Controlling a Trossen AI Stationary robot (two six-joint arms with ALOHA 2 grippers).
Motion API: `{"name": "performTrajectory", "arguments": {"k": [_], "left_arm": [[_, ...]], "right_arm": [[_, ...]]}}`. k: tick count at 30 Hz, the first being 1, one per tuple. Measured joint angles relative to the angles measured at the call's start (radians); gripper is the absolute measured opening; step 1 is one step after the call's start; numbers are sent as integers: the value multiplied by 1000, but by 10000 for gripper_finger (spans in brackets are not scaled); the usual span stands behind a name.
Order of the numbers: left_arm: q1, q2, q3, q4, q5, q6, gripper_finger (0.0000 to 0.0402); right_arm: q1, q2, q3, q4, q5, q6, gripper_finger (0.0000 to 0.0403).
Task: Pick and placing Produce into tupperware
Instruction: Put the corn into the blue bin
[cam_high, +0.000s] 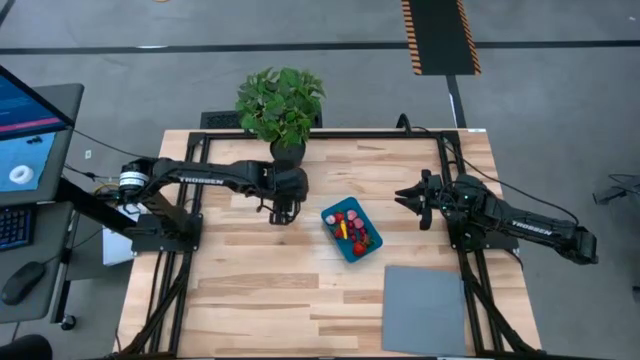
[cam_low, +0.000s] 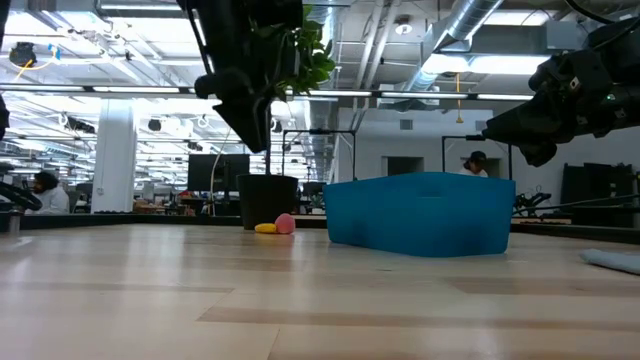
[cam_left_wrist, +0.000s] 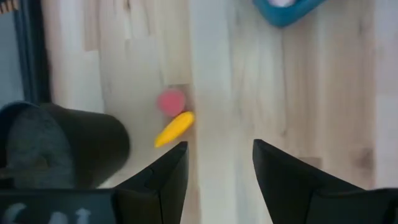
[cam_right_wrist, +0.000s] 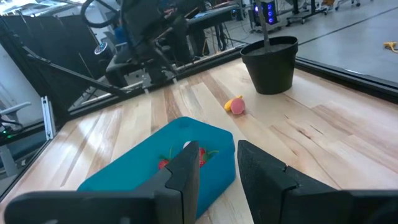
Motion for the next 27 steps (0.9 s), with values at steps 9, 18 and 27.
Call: {"name": "performTrajectory", "arguments": {"k": [9, 18, 27], "left_arm": [[71, 43, 0, -13, 165, 102, 169], [116, 124, -1, -56, 165, 219, 169], [189, 152, -1, -53, 165, 276, 169]], "right_arm": [[0, 0, 0, 0, 0, 0, 131], [0, 0, 0, 0, 0, 0, 131], [0, 0, 0, 0, 0, 0, 131]]}}
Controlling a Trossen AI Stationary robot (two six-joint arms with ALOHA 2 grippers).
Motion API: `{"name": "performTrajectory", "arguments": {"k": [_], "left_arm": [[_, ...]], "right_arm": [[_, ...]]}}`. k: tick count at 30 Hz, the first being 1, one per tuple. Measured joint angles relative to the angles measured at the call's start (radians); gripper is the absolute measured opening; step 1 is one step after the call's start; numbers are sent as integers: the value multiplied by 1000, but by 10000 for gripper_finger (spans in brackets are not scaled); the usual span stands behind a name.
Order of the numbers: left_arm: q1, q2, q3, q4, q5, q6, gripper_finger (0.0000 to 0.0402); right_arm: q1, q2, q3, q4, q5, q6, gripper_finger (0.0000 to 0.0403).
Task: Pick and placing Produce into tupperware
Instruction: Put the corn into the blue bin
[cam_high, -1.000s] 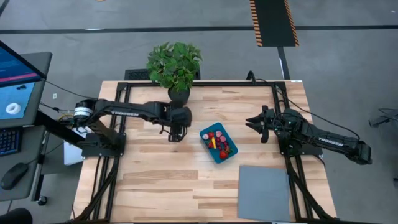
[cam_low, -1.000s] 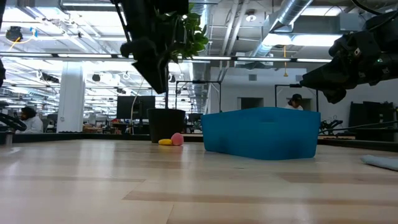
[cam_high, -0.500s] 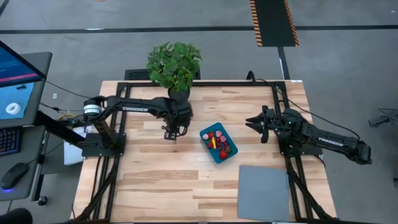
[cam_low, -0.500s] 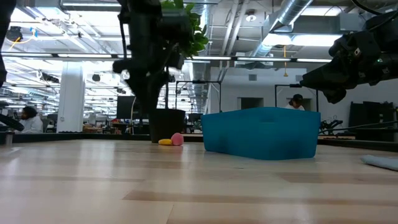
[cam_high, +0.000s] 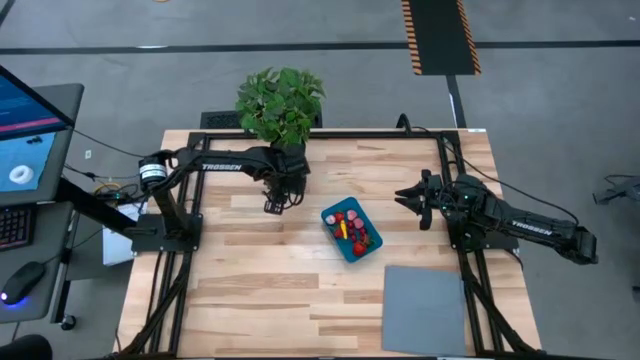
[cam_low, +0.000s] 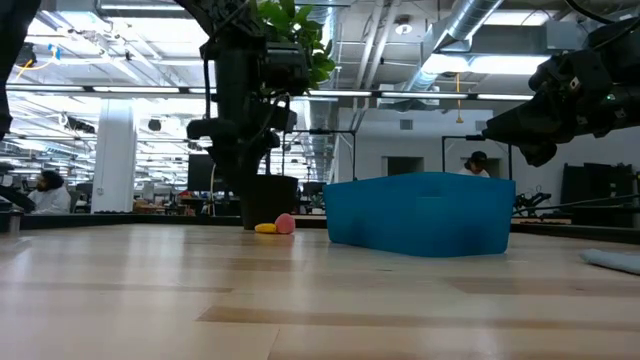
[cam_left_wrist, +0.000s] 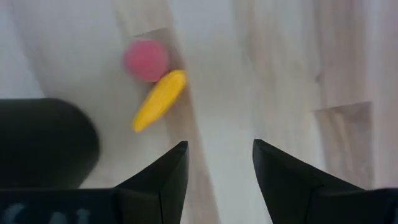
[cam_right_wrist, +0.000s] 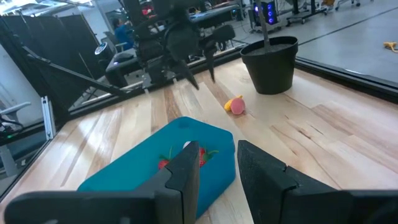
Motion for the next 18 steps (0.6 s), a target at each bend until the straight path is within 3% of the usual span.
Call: {"name": "performTrajectory", "arguments": {"k": [6, 10, 18], "left_arm": [[33, -2, 1, 22, -5, 53, 169], [47, -2, 1, 79, -69, 97, 169], [57, -1, 1, 100, -66, 180, 169]], "right_arm": [[0, 0, 0, 0, 0, 0, 131], [0, 0, 0, 0, 0, 0, 131], [0, 0, 0, 0, 0, 0, 131]]}}
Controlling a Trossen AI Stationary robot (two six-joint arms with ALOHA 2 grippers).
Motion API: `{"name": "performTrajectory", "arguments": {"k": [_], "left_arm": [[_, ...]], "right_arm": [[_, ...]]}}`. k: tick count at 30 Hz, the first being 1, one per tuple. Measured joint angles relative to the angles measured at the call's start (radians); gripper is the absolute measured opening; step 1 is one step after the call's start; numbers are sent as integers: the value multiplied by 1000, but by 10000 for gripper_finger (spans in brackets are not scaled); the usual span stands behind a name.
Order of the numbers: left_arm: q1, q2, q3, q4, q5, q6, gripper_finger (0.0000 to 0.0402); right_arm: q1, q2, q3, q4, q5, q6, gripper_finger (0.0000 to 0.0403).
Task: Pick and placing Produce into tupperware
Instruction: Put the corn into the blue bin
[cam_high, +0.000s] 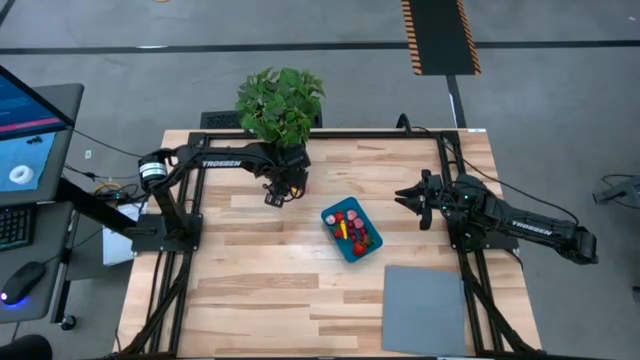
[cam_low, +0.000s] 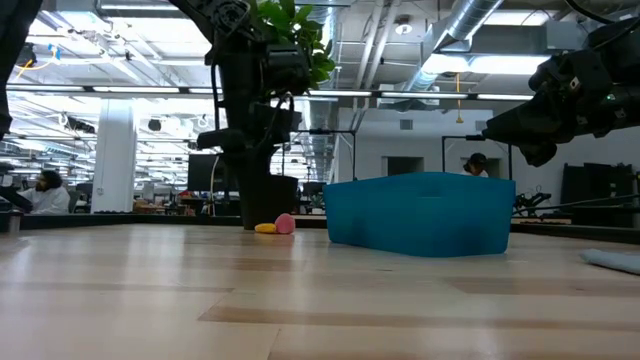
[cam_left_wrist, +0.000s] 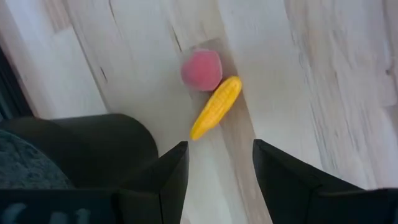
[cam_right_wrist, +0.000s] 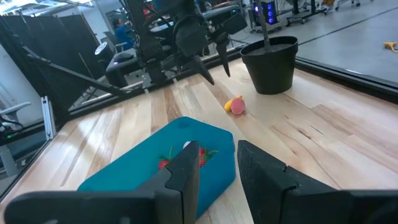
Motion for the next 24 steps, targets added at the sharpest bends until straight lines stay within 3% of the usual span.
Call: {"name": "performTrajectory", "arguments": {"k": [4, 10, 14, 19, 24], "left_arm": [[4, 0, 0, 0, 72, -40, 169], [-7, 1, 36, 37, 247, -260, 169], [4, 1, 37, 29, 253, -355, 169], [25, 39, 39, 27, 330, -489, 169], [26, 128, 63, 6, 328, -503, 169]], "right_arm": [[0, 0, 0, 0, 0, 0, 131], [0, 0, 0, 0, 0, 0, 131], [0, 0, 0, 0, 0, 0, 131], [0, 0, 0, 0, 0, 0, 131], [0, 0, 0, 0, 0, 0, 131]]}}
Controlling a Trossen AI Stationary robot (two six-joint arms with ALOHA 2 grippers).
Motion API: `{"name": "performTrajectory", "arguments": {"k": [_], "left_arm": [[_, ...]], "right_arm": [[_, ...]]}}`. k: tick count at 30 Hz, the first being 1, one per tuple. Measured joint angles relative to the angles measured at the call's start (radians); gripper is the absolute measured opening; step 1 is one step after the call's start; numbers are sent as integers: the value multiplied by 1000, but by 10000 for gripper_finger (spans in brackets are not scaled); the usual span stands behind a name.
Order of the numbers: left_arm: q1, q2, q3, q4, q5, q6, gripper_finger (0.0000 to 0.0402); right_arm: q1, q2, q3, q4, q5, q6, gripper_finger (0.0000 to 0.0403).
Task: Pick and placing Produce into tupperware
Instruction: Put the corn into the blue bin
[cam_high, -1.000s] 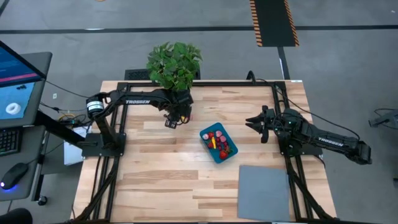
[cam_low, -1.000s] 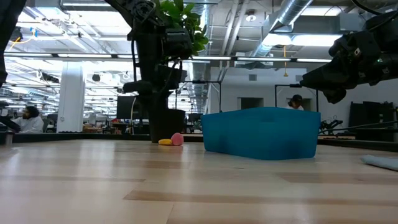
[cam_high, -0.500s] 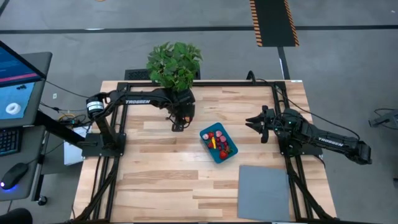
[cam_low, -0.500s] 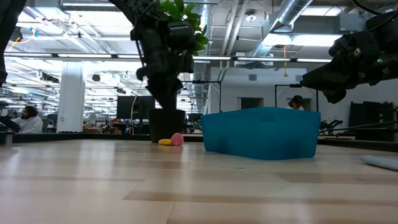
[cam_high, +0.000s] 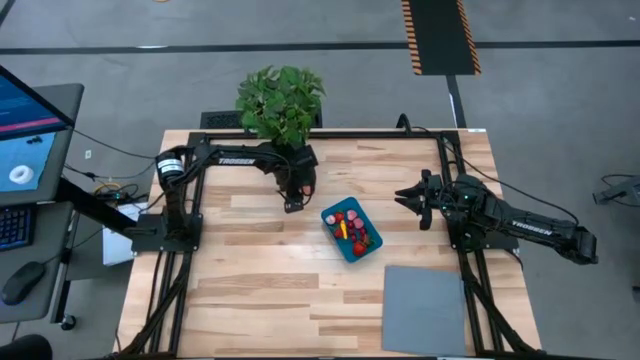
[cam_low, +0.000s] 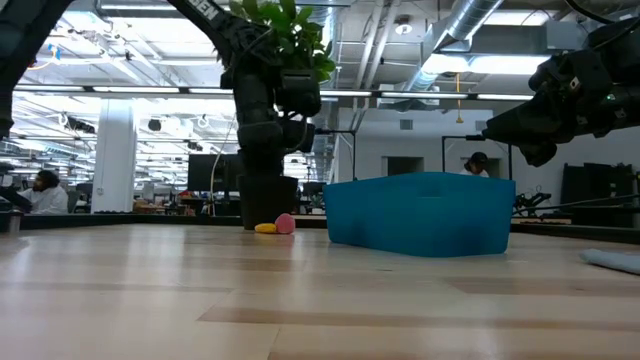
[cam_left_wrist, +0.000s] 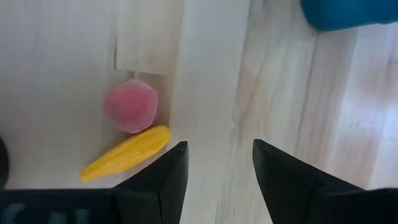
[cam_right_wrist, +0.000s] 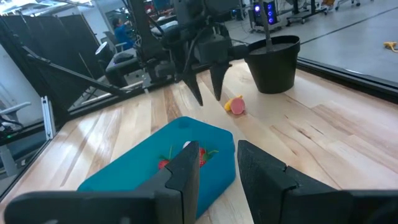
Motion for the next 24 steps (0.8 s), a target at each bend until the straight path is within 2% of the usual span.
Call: {"name": "performTrajectory", "arguments": {"k": [9, 12, 16, 18, 21, 24], "left_arm": [[-12, 9, 48, -52, -68, 119, 169], [-12, 9, 49, -61, -152, 164, 169], [-10, 9, 49, -92, -167, 281, 169], [-19, 9, 49, -91, -192, 293, 169], [-31, 9, 49, -98, -151, 323, 169], [-57, 9, 49, -97, -263, 383, 169]], "right_arm": [[0, 0, 0, 0, 0, 0, 131], [0, 0, 0, 0, 0, 0, 131], [0, 0, 0, 0, 0, 0, 131], [0, 0, 0, 0, 0, 0, 131], [0, 0, 0, 0, 0, 0, 131], [0, 0, 0, 0, 0, 0, 131]]}}
